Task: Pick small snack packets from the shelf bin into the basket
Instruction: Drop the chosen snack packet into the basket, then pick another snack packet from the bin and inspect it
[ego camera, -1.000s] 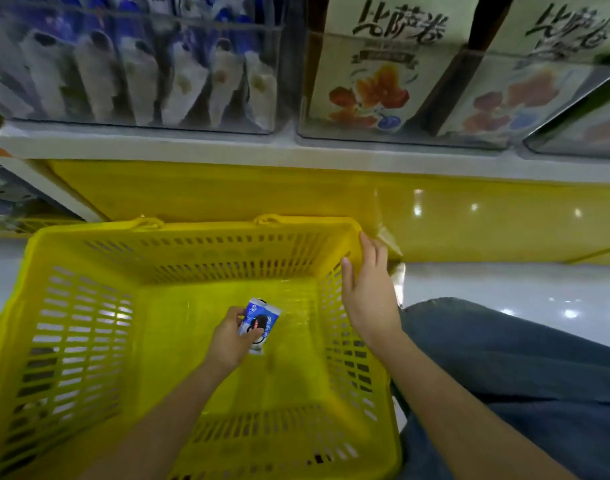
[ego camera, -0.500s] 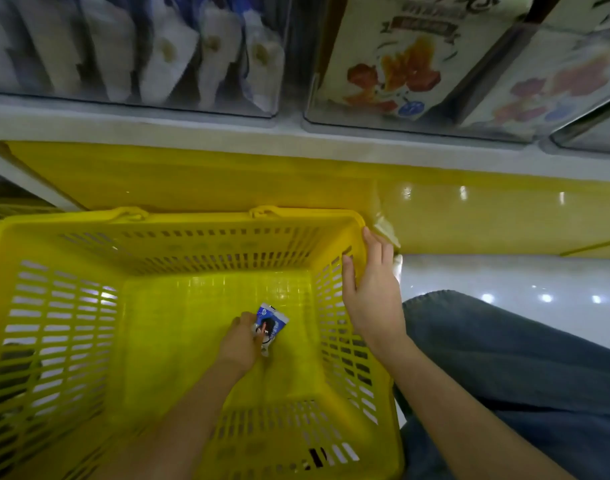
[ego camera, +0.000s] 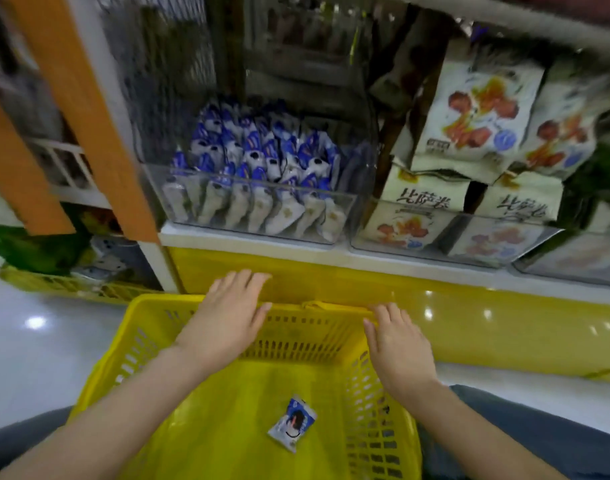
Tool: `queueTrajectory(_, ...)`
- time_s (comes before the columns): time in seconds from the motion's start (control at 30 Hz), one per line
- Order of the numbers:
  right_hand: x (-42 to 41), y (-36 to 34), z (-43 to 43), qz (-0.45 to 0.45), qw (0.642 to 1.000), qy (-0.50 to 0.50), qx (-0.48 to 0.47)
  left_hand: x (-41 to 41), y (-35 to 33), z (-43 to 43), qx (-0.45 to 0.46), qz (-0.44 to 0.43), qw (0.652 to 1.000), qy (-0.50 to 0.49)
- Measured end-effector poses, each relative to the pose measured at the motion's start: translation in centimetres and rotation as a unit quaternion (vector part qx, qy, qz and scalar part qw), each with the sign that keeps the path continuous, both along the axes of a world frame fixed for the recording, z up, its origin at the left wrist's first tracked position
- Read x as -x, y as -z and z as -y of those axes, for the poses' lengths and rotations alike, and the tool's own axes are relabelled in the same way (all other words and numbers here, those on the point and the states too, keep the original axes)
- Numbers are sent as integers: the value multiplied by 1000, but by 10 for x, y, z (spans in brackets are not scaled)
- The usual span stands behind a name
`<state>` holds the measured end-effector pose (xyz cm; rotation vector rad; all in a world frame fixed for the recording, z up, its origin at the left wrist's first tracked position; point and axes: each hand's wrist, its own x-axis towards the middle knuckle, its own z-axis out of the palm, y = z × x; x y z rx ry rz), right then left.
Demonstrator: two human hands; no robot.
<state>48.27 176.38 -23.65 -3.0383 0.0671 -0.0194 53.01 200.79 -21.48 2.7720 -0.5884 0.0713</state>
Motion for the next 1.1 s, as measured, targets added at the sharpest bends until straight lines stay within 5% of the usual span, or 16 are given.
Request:
queueTrajectory(0.27,-45,-134,-71,195,948,-226,-112,-20,-113,-48,38,185,982,-21)
queueTrajectory(0.43,-116,-172,-116,240,933,-216,-162,-39,-120,-68,20,150,988,-25)
queueTrajectory(0.73,-263,-163,-177,91,963,-191,-165,-54,-116,-90,-16,129,991,26)
queueTrajectory(1.1,-318,-154,-211,-19,983,-171,-61,-56,-113,-95,-6,138,990,41)
